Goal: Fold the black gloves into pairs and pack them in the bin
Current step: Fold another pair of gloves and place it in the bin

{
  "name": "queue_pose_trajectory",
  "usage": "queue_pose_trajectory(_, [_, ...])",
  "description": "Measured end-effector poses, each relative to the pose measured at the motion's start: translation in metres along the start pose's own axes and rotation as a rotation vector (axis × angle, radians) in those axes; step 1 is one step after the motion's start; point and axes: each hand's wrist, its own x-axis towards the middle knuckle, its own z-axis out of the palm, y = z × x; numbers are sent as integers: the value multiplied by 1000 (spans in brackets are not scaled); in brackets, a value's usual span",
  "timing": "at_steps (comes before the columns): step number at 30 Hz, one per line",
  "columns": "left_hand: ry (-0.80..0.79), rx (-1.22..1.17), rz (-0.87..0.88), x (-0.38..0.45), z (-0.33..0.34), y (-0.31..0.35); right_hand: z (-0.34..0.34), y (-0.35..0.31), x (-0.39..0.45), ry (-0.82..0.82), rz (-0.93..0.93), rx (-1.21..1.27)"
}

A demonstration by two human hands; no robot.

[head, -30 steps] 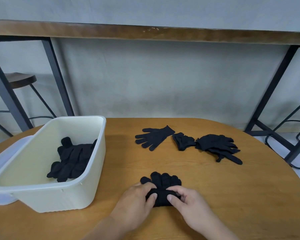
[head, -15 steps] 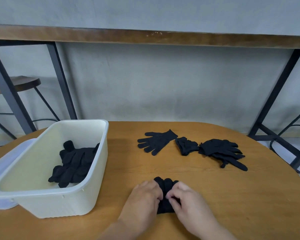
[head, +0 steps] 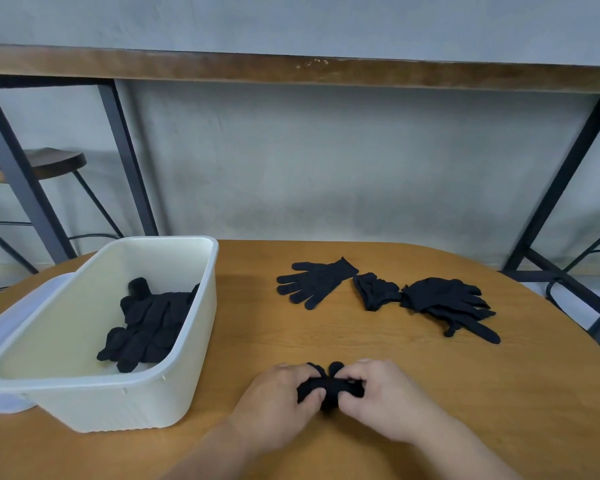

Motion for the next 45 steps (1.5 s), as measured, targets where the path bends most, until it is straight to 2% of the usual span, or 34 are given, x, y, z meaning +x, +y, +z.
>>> queue_pose_trajectory(2, [-22, -35, -67, 9, 2, -4, -4, 1, 13, -42, 72, 132])
queue_pose_trajectory(4, [-2, 19, -94, 18, 7, -9, -3, 4, 25, -45, 87, 161])
queue_pose_trajectory(7, [117, 86, -116, 26, 8, -13, 3, 11, 37, 73, 53, 90])
queue_pose_trajectory(9, [192, 173, -16, 28, 4, -13, 6, 12, 39, 155, -6, 53])
queue_pose_trajectory(12, [162, 249, 158, 30, 6, -13, 11, 9, 38, 192, -106, -50])
queue_pose_trajectory(16, [165, 363, 270, 27, 13, -18, 15, 12, 34, 211, -224, -154])
queue_pose_trajectory(19, [96, 342, 255, 16, 12, -15, 11, 15, 27, 142, -261, -194])
queue_pose_trajectory(22, [52, 417, 218, 12, 7, -10, 8, 15, 26, 55, -268, -252])
queue_pose_trajectory(29, [-257, 785, 62, 36, -33, 43, -20, -16, 34, 6, -281, -449])
queue_pose_trajectory(32, [-146, 879, 39, 35, -71, 65, -55, -55, 30, 73, -303, -452])
queue_pose_trajectory(35, [95, 892, 98, 15, -139, 78, -84, -110, 29, 200, -389, -294])
queue_pose_trajectory(37, [193, 780, 73, -2, -192, 73, -93, -156, 37, 96, -378, -112])
queue_pose_trajectory(38, [187, 716, 23, -8, -218, 67, -92, -179, 45, 23, -350, -51])
queue_pose_trajectory(39, [127, 676, -46, -14, -241, 59, -88, -201, 55, -31, -336, -33])
queue_pose_trajectory(42, [-200, 687, -305, -26, -288, 23, -60, -261, 91, -149, -355, -189])
queue_pose_trajectory(45, [-480, 737, -474, -27, -292, -15, -15, -295, 121, -388, -303, -343])
